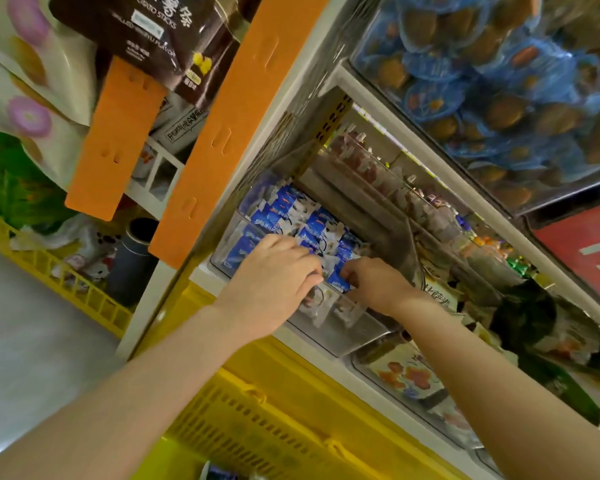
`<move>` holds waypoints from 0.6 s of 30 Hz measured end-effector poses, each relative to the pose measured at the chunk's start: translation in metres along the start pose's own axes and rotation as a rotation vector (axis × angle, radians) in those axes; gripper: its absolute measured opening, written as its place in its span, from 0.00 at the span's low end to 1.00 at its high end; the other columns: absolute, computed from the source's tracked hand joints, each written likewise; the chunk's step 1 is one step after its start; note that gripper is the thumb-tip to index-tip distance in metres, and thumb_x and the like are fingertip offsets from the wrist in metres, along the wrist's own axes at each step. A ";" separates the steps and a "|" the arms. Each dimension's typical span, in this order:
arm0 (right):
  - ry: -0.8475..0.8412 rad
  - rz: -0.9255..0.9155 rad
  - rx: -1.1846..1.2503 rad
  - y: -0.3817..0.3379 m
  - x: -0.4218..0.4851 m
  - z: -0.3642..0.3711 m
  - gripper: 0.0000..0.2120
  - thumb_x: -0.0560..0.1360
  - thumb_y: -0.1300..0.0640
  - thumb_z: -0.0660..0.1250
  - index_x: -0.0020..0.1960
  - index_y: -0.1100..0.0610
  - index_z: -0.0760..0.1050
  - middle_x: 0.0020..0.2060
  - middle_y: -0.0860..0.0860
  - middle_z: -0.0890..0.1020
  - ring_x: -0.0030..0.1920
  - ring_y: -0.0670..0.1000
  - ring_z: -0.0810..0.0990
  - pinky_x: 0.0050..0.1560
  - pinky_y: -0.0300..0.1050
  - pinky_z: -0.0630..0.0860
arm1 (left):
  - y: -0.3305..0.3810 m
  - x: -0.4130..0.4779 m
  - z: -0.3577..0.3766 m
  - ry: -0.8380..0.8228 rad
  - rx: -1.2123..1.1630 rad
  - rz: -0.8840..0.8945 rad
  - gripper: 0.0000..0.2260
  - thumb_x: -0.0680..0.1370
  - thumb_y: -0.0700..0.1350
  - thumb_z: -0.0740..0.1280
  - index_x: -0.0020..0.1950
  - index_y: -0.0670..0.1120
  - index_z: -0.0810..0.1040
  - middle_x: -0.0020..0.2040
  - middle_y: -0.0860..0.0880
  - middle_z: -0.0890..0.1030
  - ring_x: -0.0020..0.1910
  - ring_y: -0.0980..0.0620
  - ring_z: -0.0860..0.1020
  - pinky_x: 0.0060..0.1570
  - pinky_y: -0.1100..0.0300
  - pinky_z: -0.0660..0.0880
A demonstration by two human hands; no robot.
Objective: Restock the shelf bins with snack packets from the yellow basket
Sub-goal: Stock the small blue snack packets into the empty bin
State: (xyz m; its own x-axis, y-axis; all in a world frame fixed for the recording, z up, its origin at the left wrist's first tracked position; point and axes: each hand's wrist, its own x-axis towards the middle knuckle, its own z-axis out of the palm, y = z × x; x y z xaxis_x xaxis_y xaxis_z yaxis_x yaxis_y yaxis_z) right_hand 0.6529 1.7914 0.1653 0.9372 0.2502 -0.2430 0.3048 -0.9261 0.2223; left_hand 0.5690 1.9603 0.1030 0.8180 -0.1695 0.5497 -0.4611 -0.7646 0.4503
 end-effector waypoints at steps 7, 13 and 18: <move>0.111 0.059 0.111 -0.009 -0.026 -0.004 0.17 0.77 0.55 0.65 0.65 0.53 0.70 0.61 0.53 0.76 0.57 0.53 0.77 0.58 0.48 0.75 | 0.005 -0.008 -0.009 -0.096 0.107 -0.006 0.16 0.81 0.52 0.50 0.65 0.51 0.69 0.62 0.52 0.74 0.65 0.53 0.67 0.69 0.58 0.53; 0.352 -0.087 0.305 -0.018 -0.099 0.021 0.16 0.80 0.45 0.54 0.61 0.53 0.71 0.57 0.51 0.78 0.57 0.51 0.76 0.56 0.48 0.73 | 0.021 -0.026 -0.016 -0.145 0.140 -0.073 0.20 0.82 0.51 0.51 0.74 0.50 0.58 0.74 0.49 0.60 0.74 0.51 0.53 0.73 0.57 0.47; 0.481 -0.172 0.321 -0.015 -0.141 0.066 0.24 0.79 0.47 0.55 0.73 0.53 0.61 0.71 0.47 0.63 0.72 0.43 0.57 0.69 0.32 0.50 | 0.037 -0.065 -0.017 -0.108 0.111 -0.140 0.19 0.81 0.49 0.53 0.72 0.50 0.63 0.71 0.51 0.65 0.70 0.52 0.62 0.69 0.57 0.58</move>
State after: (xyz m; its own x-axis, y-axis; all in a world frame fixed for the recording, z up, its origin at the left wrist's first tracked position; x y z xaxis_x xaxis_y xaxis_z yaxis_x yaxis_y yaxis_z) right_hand 0.5048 1.7509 0.1340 0.8732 0.4346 0.2206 0.4629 -0.8812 -0.0962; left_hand 0.4930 1.9535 0.0959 0.9061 -0.1180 0.4062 -0.3046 -0.8483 0.4331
